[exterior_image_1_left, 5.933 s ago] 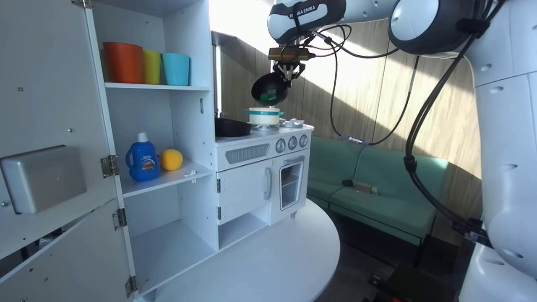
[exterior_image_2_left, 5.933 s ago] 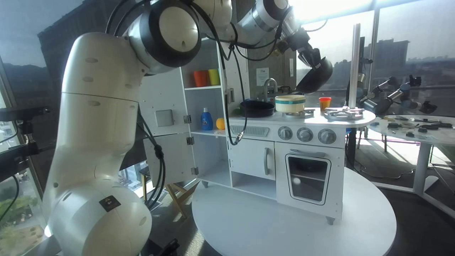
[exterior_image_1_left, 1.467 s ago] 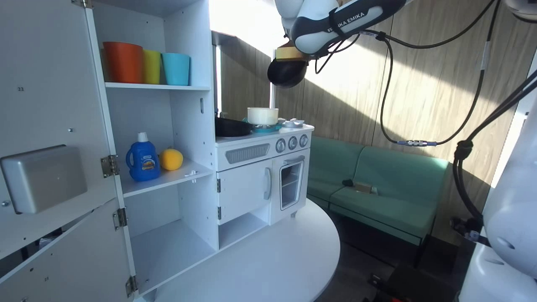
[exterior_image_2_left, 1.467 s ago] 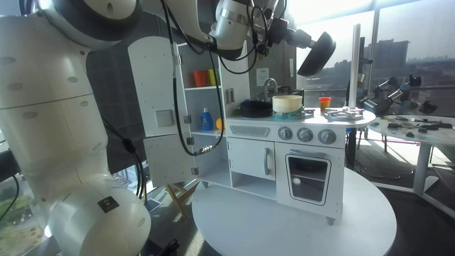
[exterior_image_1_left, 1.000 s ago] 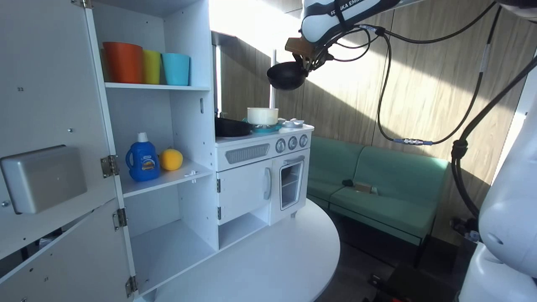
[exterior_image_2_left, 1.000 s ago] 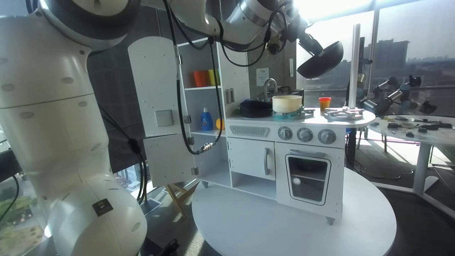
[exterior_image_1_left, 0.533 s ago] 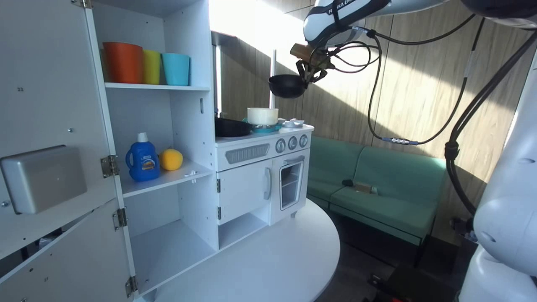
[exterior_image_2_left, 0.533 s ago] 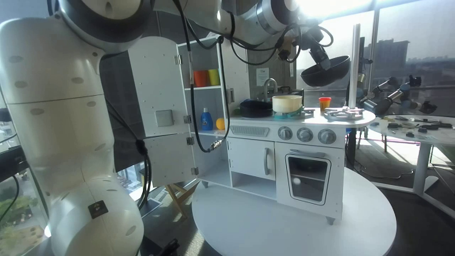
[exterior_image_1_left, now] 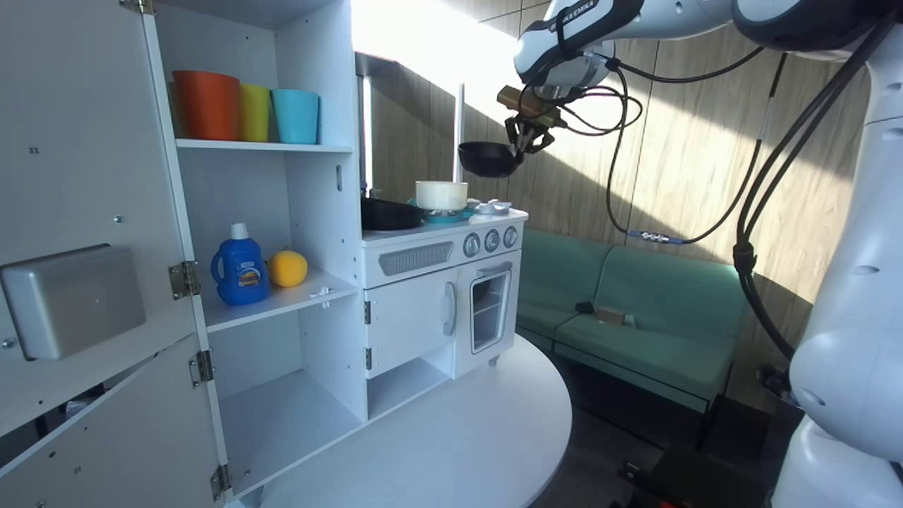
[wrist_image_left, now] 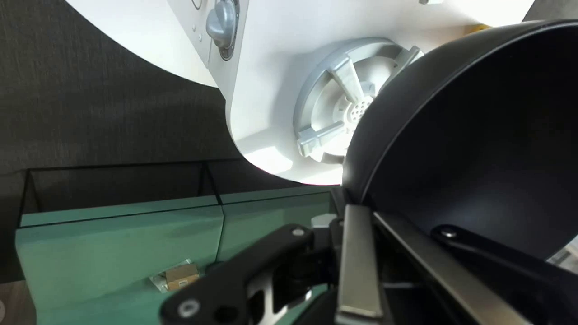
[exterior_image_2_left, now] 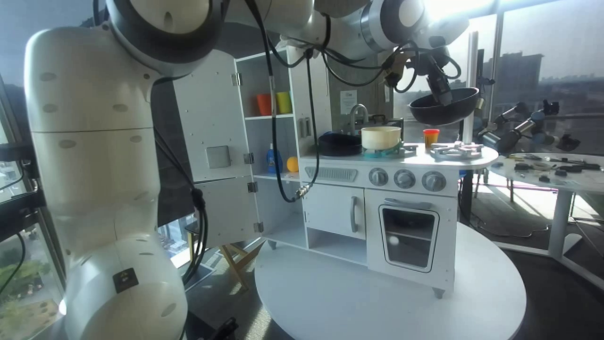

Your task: Pick up the black bowl on the left and pour the contents into the white bowl on the right

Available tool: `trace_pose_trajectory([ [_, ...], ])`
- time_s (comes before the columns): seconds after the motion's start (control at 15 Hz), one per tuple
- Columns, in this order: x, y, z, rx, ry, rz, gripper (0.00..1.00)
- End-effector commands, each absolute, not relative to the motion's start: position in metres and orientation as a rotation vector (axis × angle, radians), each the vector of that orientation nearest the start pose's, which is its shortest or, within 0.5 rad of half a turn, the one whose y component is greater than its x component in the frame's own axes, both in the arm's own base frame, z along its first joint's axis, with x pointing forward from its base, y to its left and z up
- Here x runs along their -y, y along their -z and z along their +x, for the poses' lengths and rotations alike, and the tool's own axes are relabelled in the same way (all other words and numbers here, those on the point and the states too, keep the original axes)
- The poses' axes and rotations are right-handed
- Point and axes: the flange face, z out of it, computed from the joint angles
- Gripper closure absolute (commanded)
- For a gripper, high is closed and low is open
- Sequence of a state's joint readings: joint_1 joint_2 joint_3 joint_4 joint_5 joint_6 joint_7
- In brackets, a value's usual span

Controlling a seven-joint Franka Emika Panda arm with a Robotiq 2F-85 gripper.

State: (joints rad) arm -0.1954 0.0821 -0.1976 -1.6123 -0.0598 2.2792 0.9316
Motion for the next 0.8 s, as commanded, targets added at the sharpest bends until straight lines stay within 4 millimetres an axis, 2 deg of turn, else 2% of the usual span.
trace_pose_trajectory([
  [0.0,0.250,-0.641,0.594,-1.766,0.783,-2.368,0.92],
  [0.4,0.259,-0.638,0.604,-1.831,0.634,-2.428,0.93],
  [0.73,0.268,-0.634,0.619,-1.841,0.583,-2.461,0.93],
])
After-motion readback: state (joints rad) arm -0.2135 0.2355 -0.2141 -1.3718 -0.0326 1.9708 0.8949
